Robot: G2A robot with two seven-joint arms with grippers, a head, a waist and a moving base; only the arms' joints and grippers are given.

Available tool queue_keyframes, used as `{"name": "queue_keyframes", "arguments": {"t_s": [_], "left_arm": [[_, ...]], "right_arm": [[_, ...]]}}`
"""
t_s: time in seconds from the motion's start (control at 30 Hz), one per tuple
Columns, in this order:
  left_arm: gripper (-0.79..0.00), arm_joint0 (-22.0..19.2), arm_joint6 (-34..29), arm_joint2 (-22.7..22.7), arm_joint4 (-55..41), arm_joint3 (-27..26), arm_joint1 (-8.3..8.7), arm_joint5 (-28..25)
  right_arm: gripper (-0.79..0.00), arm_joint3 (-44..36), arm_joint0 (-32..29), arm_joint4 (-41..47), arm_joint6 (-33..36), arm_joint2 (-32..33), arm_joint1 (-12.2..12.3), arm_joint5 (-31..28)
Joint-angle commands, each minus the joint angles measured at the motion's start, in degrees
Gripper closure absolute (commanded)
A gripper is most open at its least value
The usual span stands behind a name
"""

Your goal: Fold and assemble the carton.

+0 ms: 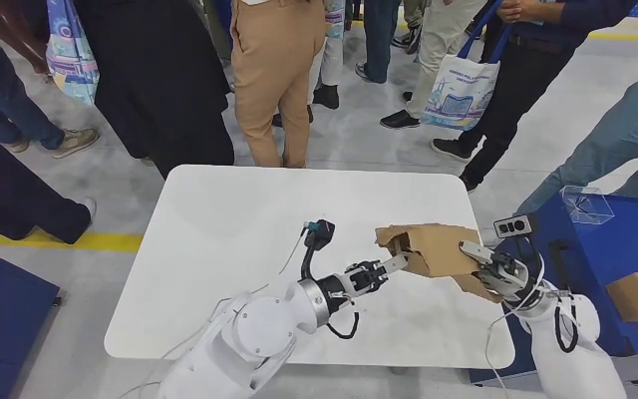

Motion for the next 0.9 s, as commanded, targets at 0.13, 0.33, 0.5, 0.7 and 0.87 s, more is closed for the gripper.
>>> {"name": "queue_keyframes", "arguments": {"t_s": [0.13, 0.33, 0.5, 0.7, 0.87], "left_arm": [[-0.785, -2.3, -0.9, 1.9, -0.4, 2.0, -0.81, 1.7], [-0.785, -3.6, -0.6, 3.7, -0.6, 3.0, -1.63, 1.9], [-0.785, -4.0, -0.1, 3.7, -0.3, 3.6, -1.97, 2.0], [-0.785, -3.7, 0.2, 3.4, 0.1, 3.1, -1.92, 1.8], [-0.785, -3.7, 0.2, 3.4, 0.1, 3.1, -1.92, 1.8]], "right_arm": [[0.0, -0.1, 0.0, -0.8, -0.6, -0.4, -0.1, 0.0], [0.0, -0.2, 0.2, -1.3, -0.8, -0.5, -0.2, 0.2], [0.0, 0.0, 0.2, -1.4, -0.9, -0.7, -0.2, 1.1], [0.0, 0.0, 0.2, -1.4, -0.9, -0.7, -0.2, 1.1], [0.0, 0.0, 0.2, -1.4, -0.9, -0.7, -0.2, 1.1]]}}
